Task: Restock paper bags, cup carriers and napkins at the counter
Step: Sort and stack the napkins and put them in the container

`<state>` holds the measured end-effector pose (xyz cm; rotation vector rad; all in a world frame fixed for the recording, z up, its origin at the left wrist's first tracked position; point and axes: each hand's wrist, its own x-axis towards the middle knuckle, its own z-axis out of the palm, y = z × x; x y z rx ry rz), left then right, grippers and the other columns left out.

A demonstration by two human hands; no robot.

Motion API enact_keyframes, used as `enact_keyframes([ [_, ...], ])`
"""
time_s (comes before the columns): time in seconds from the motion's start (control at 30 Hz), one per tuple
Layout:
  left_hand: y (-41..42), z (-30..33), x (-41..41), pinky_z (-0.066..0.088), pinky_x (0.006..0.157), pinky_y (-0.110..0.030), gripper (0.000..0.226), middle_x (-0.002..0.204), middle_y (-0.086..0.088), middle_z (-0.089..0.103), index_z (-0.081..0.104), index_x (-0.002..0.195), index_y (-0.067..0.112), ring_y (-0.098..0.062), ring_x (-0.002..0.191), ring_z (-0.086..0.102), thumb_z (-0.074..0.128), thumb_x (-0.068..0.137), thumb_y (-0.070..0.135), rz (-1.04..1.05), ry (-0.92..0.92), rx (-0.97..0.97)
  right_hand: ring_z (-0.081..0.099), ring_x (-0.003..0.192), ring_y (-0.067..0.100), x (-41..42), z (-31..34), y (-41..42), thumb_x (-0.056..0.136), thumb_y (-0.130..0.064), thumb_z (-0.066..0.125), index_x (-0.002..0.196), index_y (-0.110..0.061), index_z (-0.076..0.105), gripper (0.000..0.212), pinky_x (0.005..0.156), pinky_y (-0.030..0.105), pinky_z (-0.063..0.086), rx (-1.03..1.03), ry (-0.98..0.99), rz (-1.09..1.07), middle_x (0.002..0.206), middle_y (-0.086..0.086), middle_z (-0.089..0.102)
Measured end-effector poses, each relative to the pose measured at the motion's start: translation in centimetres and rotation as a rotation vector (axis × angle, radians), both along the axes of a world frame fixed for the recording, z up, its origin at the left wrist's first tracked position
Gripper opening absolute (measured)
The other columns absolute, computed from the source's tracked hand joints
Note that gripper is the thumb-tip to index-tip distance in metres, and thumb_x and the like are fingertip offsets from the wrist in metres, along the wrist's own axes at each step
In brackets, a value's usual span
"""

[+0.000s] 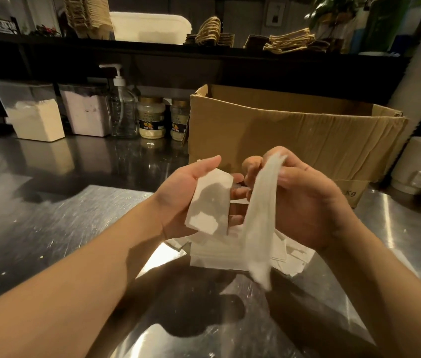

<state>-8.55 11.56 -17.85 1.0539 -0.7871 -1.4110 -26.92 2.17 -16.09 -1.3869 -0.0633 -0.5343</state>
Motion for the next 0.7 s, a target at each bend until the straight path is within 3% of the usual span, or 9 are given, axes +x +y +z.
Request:
enact_keyframes([
  [0.07, 0.0, 0.0, -0.1, 0.054, 0.094, -0.048, 0.057, 0.118, -0.012, 0.070, 0.057, 0.137, 0.019, -0.028, 0.102, 0.069, 0.041, 0.099, 0.057, -0.007, -0.039, 0.009, 0.050, 0.098, 0.041, 0.2, -0.2, 0.3, 0.079, -0.021, 0.079, 0.086, -0.017, 0.075, 0.009, 0.096, 0.071, 0.042, -0.042, 0.095, -0.135, 0.095, 0.012, 0.065],
  [0.1, 0.0, 0.0, 0.0, 0.056, 0.091, -0.046, 0.055, 0.115, -0.011, 0.071, 0.059, 0.133, 0.021, -0.027, 0.099, 0.069, 0.038, 0.099, 0.059, -0.003, -0.060, 0.024, 0.054, 0.099, 0.039, 0.5, -0.3, 0.4, 0.081, -0.021, 0.076, 0.086, -0.018, 0.076, 0.005, 0.096, 0.071, 0.045, -0.060, 0.150, -0.217, 0.095, 0.011, 0.067],
  [0.13, 0.0, -0.1, 0.0, 0.057, 0.086, -0.042, 0.054, 0.108, -0.008, 0.073, 0.061, 0.128, 0.023, -0.025, 0.093, 0.071, 0.036, 0.099, 0.061, -0.002, -0.072, 0.043, 0.058, 0.097, 0.036, 0.7, -0.5, 0.5, 0.082, -0.023, 0.076, 0.086, -0.019, 0.077, 0.005, 0.092, 0.066, 0.051, -0.078, 0.197, -0.290, 0.096, 0.009, 0.069],
  [0.2, 0.0, 0.0, 0.0, 0.057, 0.082, -0.039, 0.054, 0.101, -0.007, 0.073, 0.064, 0.124, 0.024, -0.024, 0.088, 0.071, 0.037, 0.097, 0.062, -0.014, -0.032, 0.063, 0.065, 0.087, 0.024, 1.1, -0.6, 0.7, 0.086, -0.024, 0.078, 0.086, -0.019, 0.078, 0.005, 0.073, 0.043, 0.059, -0.124, 0.246, -0.430, 0.093, 0.005, 0.073],
  [0.27, 0.1, 0.0, 0.0, 0.055, 0.088, -0.042, 0.054, 0.109, -0.009, 0.072, 0.066, 0.126, 0.024, -0.027, 0.096, 0.070, 0.040, 0.097, 0.062, -0.021, -0.016, 0.037, 0.067, 0.074, 0.012, 1.3, -0.7, 1.0, 0.089, -0.020, 0.075, 0.087, -0.018, 0.077, 0.004, 0.062, 0.021, 0.054, -0.198, 0.267, -0.558, 0.086, 0.000, 0.074],
  [0.37, -0.1, -0.1, 0.1, 0.046, 0.107, -0.052, 0.062, 0.131, -0.015, 0.065, 0.063, 0.137, 0.021, -0.036, 0.120, 0.061, 0.043, 0.096, 0.063, -0.048, 0.001, 0.006, 0.066, 0.072, 0.010, 1.4, -0.8, 1.0, 0.092, -0.017, 0.071, 0.088, -0.018, 0.076, 0.006, 0.061, 0.020, 0.050, -0.216, 0.288, -0.672, 0.082, -0.004, 0.074],
  [0.47, 0.0, -0.3, 0.4, 0.041, 0.113, -0.056, 0.072, 0.139, -0.016, 0.061, 0.055, 0.144, 0.020, -0.041, 0.132, 0.056, 0.051, 0.091, 0.068, -0.110, 0.026, 0.004, 0.064, 0.081, 0.014, 1.5, -0.8, 1.0, 0.095, -0.018, 0.069, 0.090, -0.017, 0.073, 0.007, 0.066, 0.023, 0.047, -0.207, 0.332, -0.734, 0.086, -0.003, 0.073],
  [0.63, 0.2, 0.0, -0.2, 0.055, 0.089, -0.042, 0.049, 0.099, -0.009, 0.072, 0.063, 0.123, 0.023, -0.028, 0.097, 0.068, 0.063, 0.079, 0.044, -0.077, -0.089, 0.012, 0.063, 0.068, 0.005, 1.5, -0.8, 1.0, 0.093, -0.023, 0.071, 0.087, -0.019, 0.072, 0.007, 0.055, 0.012, 0.048, -0.271, 0.336, -0.691, 0.080, -0.007, 0.072],
  [0.7, 0.2, 0.0, -0.3, 0.055, 0.088, -0.042, 0.048, 0.097, -0.008, 0.073, 0.063, 0.123, 0.023, -0.027, 0.094, 0.069, 0.062, 0.079, 0.042, -0.080, -0.088, 0.025, 0.065, 0.069, 0.005, 1.4, -0.8, 1.0, 0.095, -0.019, 0.069, 0.093, -0.020, 0.071, 0.003, 0.057, 0.012, 0.049, -0.299, 0.310, -0.676, 0.083, -0.007, 0.072],
])
